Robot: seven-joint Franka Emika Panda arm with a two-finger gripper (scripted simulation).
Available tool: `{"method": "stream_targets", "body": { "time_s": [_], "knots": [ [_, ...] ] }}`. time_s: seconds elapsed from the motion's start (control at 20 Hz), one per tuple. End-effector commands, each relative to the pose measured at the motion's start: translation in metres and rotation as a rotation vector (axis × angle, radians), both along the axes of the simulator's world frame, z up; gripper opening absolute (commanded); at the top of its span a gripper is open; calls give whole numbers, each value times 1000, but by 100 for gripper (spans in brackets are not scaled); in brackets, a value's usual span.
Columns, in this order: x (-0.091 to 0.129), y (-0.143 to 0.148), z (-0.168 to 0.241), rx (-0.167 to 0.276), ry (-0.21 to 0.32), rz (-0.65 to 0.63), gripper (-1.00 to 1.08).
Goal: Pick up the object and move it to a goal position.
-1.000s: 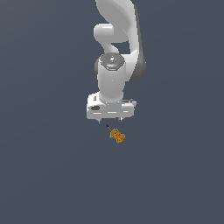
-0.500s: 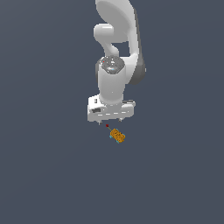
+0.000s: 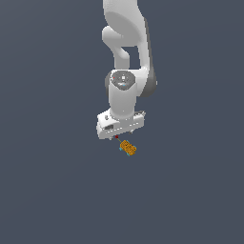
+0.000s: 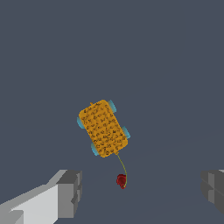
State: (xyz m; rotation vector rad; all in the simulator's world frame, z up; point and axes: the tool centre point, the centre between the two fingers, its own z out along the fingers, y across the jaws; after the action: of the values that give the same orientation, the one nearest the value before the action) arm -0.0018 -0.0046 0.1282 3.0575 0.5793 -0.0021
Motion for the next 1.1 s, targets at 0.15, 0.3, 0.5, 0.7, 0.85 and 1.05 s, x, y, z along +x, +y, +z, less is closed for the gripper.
{"method": "stream_targets", "body": {
  "time_s": [0.15, 0.3, 0.5, 0.7, 0.85, 1.05],
  "knots": [
    [-3, 3, -21, 6, 6, 158, 100],
    [-5, 6, -32, 10, 9, 243, 100],
    [-7, 8, -45, 16, 11, 338, 100],
    [-9, 10, -54, 22, 11, 409, 100],
    [-10, 12, -58, 25, 11, 447, 100],
    [-11, 13, -62, 27, 11, 476, 100]
  ]
}}
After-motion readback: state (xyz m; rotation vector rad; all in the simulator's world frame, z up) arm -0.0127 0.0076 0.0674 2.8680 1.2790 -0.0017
